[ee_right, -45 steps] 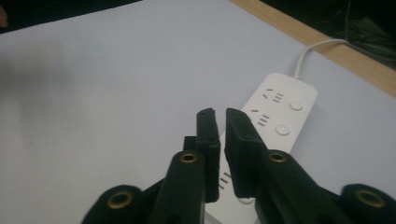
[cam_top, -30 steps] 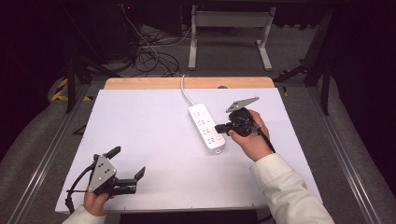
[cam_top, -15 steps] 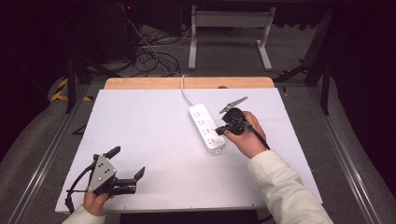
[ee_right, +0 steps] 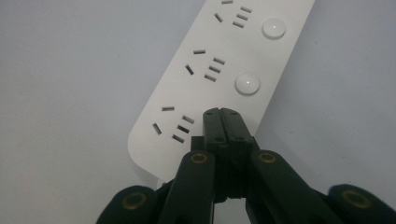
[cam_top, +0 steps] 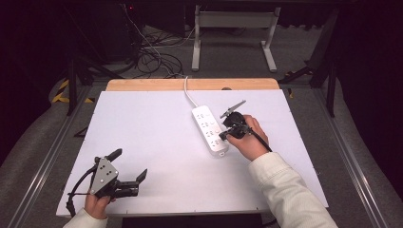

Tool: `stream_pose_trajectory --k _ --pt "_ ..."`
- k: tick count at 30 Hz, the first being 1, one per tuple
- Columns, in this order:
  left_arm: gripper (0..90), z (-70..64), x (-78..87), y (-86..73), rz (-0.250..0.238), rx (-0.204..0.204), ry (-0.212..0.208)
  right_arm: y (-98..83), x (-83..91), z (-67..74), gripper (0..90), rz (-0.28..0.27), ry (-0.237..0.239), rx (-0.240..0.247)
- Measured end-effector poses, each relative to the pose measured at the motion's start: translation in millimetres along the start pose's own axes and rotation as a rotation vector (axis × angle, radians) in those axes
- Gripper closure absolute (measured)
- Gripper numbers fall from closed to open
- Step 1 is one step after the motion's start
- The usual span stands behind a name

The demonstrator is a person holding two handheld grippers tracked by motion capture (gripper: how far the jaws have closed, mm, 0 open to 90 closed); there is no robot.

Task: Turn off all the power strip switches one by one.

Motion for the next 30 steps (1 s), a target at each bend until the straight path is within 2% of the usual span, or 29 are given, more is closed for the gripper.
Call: stream_pose_trajectory --k 5,13,25,30 --pt "0.2 0.0 -0.1 -0.1 0.001 -0.001 0.0 -1.3 -2.2 0.7 90.0 0.013 0.001 0.005" --pt "0.2 -0.6 -0.1 -0.4 0.003 0.004 -0.001 -3.0 -4.5 2.2 90.0 0.018 -0.023 0.011" --pt "0.2 -1.4 0.0 -0.5 0.004 0.006 -0.002 -3.3 -4.8 1.9 90.0 0.016 -0.041 -0.017" --pt "0.3 -1.4 0.0 -0.4 0.004 0.007 -0.001 -4.1 -5.0 0.3 90.0 0.013 -0.019 -0.046"
Point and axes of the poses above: each handheld gripper's, and its own axes: x roughly backward along the jaws, y roughly out of its top, z roughly to its left, the point moved 8 cm from there along -x, roughly forward along the jaws, and after that the axes turned 8 degrees about -z, right-handed, at the moved point
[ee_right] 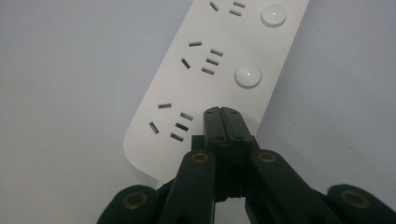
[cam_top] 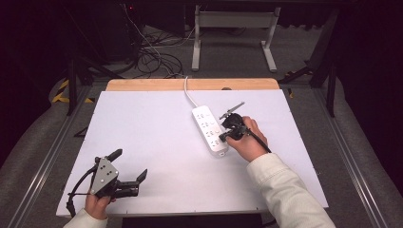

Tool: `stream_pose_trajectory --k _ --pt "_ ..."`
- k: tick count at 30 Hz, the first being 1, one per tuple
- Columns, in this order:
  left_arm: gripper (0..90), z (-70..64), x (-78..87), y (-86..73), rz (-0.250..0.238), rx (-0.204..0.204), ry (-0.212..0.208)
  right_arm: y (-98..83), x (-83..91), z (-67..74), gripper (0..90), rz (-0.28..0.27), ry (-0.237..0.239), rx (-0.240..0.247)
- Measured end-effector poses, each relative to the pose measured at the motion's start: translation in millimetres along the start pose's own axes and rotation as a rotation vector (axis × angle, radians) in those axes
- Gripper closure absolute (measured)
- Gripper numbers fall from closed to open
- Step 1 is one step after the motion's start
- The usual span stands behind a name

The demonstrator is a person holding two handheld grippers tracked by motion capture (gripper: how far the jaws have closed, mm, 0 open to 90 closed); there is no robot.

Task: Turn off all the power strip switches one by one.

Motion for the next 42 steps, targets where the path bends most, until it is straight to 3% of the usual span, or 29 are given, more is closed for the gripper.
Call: stream_pose_trajectory --k 4,7,8,9,10,13,23,33,42 --pt "0.2 -0.4 -0.2 0.4 -0.003 0.004 0.0 -0.2 -1.1 0.5 90.0 0.003 -0.005 -0.005" --pt "0.2 0.9 0.5 0.9 -0.003 -0.008 0.003 1.2 -0.3 2.1 90.0 -0.002 -0.018 0.019" --pt "0.2 1.0 0.5 1.0 -0.006 -0.005 0.002 7.2 5.2 3.9 90.0 -0.048 -0.018 0.044" --pt "0.2 1.4 0.6 0.8 -0.004 -0.005 0.003 7.2 5.2 3.9 90.0 -0.048 -0.018 0.044" --pt "0.2 1.6 0.4 0.4 -0.003 -0.001 0.002 16.6 12.5 5.3 90.0 -0.122 -0.016 0.05" --pt "0.3 1.9 -0.9 -0.3 -0.002 0.009 0.003 24.1 18.2 4.5 90.0 -0.166 -0.017 0.053" --pt "0.2 1.4 -0.3 0.1 -0.002 0.002 0.003 33.8 19.5 -2.4 90.0 -0.177 -0.033 0.054" --pt "0.2 1.9 -0.3 -0.2 -0.001 0.009 0.005 31.8 -5.3 -6.7 90.0 -0.148 -0.04 0.061" --pt "0.3 2.3 -0.6 -0.5 -0.001 0.011 0.003 28.3 -14.9 -14.8 90.0 -0.124 -0.049 0.037"
Point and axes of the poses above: each handheld gripper's, and its own axes: x roughly backward along the jaws, y roughly out of its top, z roughly to its left, the point moved 8 cm from there along -x, roughly forward along the jaws, and after that the axes turned 8 degrees about -z, right-handed, at the moved point
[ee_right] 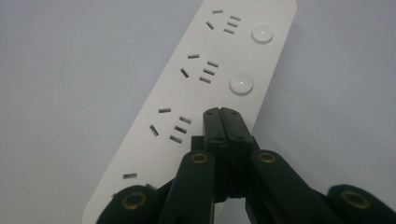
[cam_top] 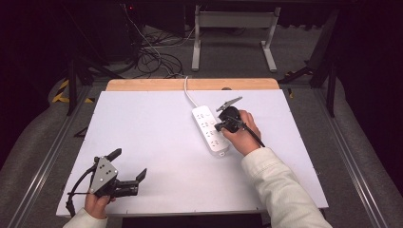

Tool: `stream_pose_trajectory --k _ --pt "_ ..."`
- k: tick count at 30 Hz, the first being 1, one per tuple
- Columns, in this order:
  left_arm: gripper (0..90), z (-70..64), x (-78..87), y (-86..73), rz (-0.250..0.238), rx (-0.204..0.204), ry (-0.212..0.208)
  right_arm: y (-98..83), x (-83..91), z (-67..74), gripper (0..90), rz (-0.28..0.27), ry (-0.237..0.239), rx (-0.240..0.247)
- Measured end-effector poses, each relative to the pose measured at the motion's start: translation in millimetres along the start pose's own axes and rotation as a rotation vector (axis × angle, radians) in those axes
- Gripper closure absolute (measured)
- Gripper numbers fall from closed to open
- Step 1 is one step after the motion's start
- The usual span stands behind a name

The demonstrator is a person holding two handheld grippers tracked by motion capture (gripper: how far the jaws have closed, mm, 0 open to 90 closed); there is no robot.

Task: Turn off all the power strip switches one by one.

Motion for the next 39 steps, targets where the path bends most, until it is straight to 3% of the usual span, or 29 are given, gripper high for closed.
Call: stream_pose_trajectory --k 22,26,39 --pt "0.3 -0.1 -0.1 0.0 0.0 0.0 0.005 -2.2 -6.4 2.3 90.0 0.019 -0.014 0.012" --pt "0.3 -0.2 -0.1 0.0 0.001 -0.002 0.005 -2.7 -6.7 2.9 90.0 0.016 0.018 -0.018" --pt "0.3 -0.7 0.4 0.0 0.002 -0.004 0.003 -2.7 -6.8 3.6 90.0 0.016 0.007 -0.015"
Point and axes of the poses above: each handheld gripper's, and its own axes: x roughly backward along the jaws, y roughly out of its top, z roughly to its left, the point moved 8 cm from there along -x, roughly forward along the jaws, and after that the axes turned 8 degrees about -z, right-handed, at the moved point
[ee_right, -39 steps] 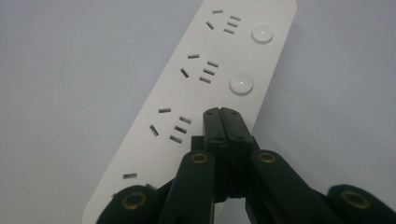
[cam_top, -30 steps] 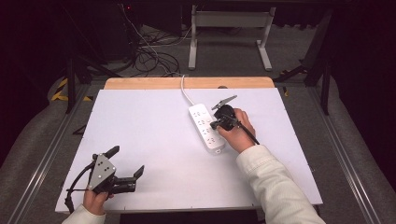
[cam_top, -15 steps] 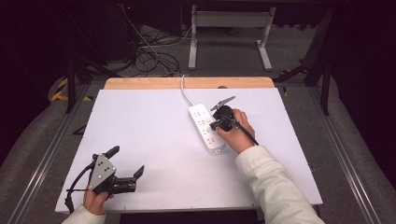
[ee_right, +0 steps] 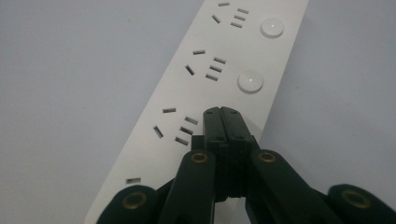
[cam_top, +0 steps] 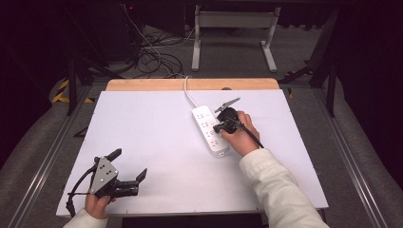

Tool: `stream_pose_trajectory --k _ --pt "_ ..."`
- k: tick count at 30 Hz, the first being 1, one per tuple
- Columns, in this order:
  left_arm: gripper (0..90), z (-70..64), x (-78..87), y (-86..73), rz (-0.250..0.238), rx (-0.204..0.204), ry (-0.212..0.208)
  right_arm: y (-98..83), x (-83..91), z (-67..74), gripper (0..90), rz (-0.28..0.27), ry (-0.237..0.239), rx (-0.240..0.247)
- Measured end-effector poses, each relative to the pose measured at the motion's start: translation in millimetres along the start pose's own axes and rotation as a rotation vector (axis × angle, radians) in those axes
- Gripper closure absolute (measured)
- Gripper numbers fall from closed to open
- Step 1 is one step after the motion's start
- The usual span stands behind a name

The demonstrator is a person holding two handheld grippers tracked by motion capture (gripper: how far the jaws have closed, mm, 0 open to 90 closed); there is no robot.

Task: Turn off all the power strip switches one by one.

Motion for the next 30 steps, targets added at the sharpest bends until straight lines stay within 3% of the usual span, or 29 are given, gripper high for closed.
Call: stream_pose_trajectory --k 13,17,19,21,30 --pt "0.2 0.1 0.2 0.4 -0.001 -0.003 0.002 -1.4 -1.1 -2.2 90.0 0.001 0.014 -0.062" --pt "0.3 1.5 0.8 0.8 -0.003 -0.007 0.006 0.0 -0.5 -1.3 90.0 0.004 0.005 -0.048" --pt "0.3 0.9 1.1 0.9 -0.004 0.002 0.004 4.2 6.5 1.1 90.0 -0.013 0.007 0.001" --pt "0.2 1.8 0.8 0.6 -0.003 0.002 0.006 14.6 16.9 6.6 90.0 -0.082 0.013 0.027" --pt "0.3 2.8 0.9 0.5 -0.004 0.012 0.011 26.3 29.4 5.9 90.0 -0.134 0.013 0.017"
Point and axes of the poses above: each handheld gripper's, and its own axes: x roughly backward along the jaws, y roughly out of its top, z roughly to its left, the point moved 8 cm from there along -x, roughly forward along the jaws, and after that the axes turned 8 degrees about -z, right-handed, at the moved point
